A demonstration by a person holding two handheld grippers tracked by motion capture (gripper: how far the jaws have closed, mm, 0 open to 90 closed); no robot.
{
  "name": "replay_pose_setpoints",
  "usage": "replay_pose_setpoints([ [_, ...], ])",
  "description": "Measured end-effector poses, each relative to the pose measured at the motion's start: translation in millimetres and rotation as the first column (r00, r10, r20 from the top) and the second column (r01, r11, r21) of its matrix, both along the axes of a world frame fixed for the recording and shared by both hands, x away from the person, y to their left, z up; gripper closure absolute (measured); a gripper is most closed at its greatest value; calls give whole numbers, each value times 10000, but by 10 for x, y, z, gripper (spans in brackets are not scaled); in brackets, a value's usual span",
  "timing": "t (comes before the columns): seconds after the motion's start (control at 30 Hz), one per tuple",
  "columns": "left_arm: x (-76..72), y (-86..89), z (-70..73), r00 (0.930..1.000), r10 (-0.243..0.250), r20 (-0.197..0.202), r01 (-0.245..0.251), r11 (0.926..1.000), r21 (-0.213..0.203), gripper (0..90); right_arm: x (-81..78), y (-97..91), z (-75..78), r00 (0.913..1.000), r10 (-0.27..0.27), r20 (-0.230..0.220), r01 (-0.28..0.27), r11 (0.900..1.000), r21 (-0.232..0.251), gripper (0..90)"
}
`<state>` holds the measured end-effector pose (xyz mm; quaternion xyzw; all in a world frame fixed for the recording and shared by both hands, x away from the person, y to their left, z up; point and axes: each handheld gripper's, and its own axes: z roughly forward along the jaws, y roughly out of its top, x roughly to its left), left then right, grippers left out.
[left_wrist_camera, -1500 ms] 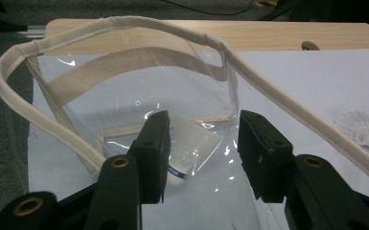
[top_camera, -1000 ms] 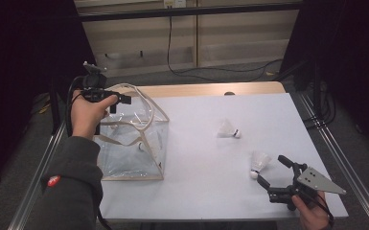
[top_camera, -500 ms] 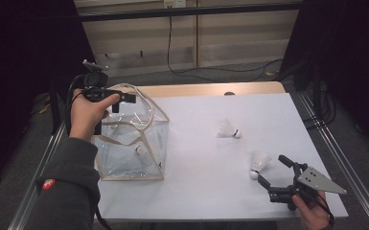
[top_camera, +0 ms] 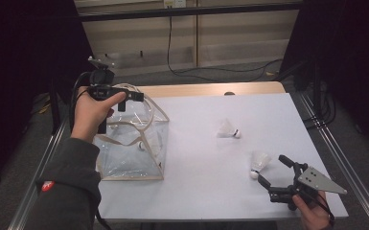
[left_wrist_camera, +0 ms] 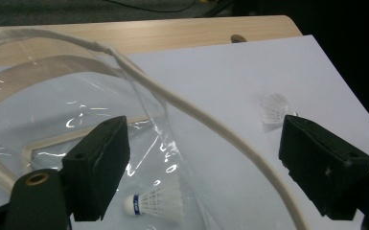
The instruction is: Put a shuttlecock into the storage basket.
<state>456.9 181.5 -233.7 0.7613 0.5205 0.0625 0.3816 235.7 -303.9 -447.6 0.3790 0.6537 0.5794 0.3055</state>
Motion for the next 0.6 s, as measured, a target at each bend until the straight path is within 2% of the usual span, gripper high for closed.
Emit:
replay_pose_setpoints([
  [0.17,-21,-63,47,9990,-443,-23,443,9990,59,179,0,0,0,10000,35,-21,-35,10000,-52,1],
  [0.6,-61,-195,98,9955,-942,41,943,9955,-60,184,1,-4,2,10000,30,-2,-30,10000,4,1],
])
